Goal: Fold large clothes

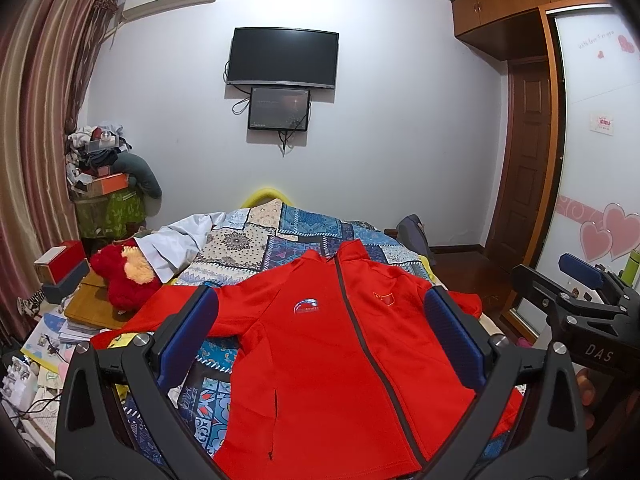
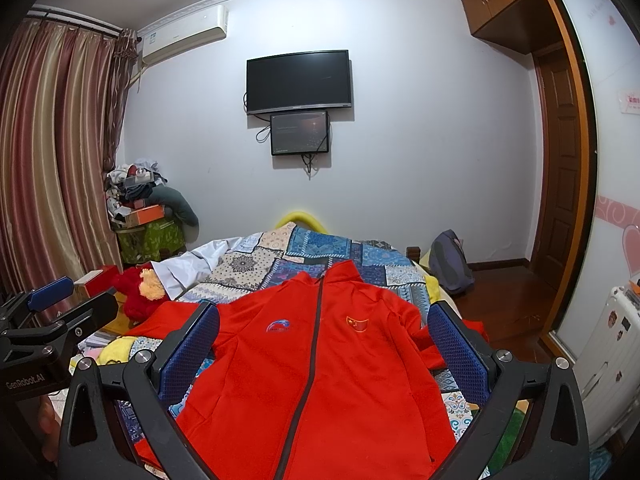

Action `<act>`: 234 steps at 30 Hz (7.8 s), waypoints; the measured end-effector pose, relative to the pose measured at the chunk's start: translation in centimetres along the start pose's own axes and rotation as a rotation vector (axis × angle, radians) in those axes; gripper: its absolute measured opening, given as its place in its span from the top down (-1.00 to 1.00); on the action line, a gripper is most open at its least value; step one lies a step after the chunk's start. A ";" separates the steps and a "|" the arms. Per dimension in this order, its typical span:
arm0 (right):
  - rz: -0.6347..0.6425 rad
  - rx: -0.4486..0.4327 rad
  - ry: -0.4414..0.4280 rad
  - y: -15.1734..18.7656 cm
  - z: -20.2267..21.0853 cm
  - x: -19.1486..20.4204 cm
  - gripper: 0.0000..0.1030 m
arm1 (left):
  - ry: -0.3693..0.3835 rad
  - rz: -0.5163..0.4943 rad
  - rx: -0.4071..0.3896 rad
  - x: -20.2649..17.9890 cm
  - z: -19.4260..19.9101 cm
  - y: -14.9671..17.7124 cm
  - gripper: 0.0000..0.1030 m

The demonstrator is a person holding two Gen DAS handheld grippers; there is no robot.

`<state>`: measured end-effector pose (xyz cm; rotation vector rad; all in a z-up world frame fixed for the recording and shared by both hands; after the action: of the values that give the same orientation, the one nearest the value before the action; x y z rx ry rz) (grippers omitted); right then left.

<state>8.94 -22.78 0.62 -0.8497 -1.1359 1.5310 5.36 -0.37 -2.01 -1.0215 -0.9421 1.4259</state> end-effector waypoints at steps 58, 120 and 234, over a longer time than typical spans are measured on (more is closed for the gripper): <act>0.178 0.539 -0.207 8.6 -41.3 5.9 -1.00 | -0.129 0.604 0.628 30.0 -30.4 14.6 -0.91; 0.296 0.545 -0.132 9.7 -37.7 4.3 -1.00 | -0.109 0.336 0.714 21.4 -32.5 14.0 -0.49; 0.241 0.457 -0.016 1.8 -44.4 -1.0 0.85 | -0.191 0.012 0.872 18.4 -39.0 22.2 -0.50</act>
<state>49.43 -13.12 -14.86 -0.6749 -0.6652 1.9023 34.74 16.26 -36.86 -0.2411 -0.3489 1.7214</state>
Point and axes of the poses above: each gripper's, at about its wrist camera, not at the fingertips, and z roughly against the way its jaws point, x to its left, y to its underside, the point moved 5 cm from there along -z, roughly the way its jaws point, and after that the axes turned 1 degree about y, right-handed, at the moved point
